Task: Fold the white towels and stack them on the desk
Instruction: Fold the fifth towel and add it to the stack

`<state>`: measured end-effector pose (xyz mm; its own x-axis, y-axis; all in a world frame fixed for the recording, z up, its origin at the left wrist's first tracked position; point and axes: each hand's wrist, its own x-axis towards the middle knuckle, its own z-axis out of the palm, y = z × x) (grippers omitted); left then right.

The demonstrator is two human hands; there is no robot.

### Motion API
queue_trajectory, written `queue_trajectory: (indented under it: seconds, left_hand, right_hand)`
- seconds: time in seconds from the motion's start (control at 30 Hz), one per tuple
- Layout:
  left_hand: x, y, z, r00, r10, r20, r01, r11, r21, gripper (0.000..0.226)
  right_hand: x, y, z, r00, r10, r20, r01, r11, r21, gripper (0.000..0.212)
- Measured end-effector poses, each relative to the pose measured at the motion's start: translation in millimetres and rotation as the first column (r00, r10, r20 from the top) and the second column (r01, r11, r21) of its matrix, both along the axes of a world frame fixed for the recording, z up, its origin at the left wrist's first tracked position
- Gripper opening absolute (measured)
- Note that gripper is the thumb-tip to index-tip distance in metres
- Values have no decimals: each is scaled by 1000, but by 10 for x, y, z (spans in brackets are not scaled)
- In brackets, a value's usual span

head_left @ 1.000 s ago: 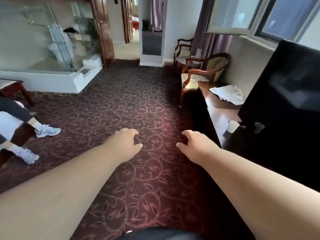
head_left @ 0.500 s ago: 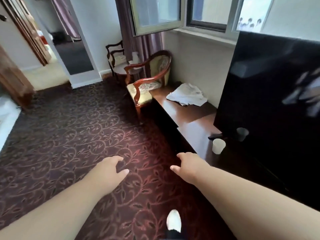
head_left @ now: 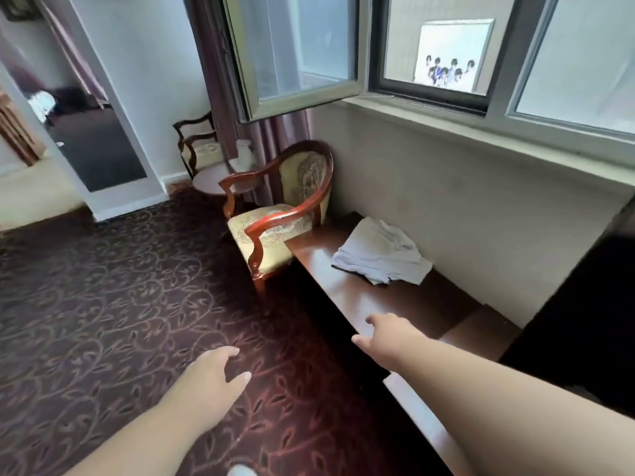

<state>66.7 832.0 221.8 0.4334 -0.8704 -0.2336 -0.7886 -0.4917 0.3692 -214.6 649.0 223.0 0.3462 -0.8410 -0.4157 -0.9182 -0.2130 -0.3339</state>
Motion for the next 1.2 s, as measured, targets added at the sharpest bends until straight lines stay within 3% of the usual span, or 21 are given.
queue_trajectory:
  seconds: [0.1,0.33,0.6,0.73,0.9,1.0,1.2]
  left_hand:
    - [483,-790,-179,998,-59,-10,59,998,22,60]
    - [1356,-2734,-329,933,-354,55,344,928,142,63]
    - [954,-4623,-637,739,-673,30,639,714,287,60]
    - [731,-5370,-883,724,-689,16,650,690,319,57]
    - [692,-6136,-1264,782,-623,-38,585,710,393,55]
    - [701,-6571,-1615,808,-582,-93,555,698,454,54]
    - [618,-7562,-2513,869,-452,-200,494,774,395,39]
  right_hand:
    - [314,-541,-143,996,-39,-74,39,999,0,71]
    - [762,-1700,-236,933,-342,-109,341,940,-31,69]
    - [894,-2352,-830,855,-509,-100,518,848,113,64]
    - [742,-3215,-907,823,-564,-74,569,817,93,63]
    - [765,-4103,-1087,692,-721,-15,718,687,107,67]
    - [993,-4386,-1434,675,-738,8,733,672,105,64]
    - [1438,-4864,-2344,621,-784,1,774,613,162,56]
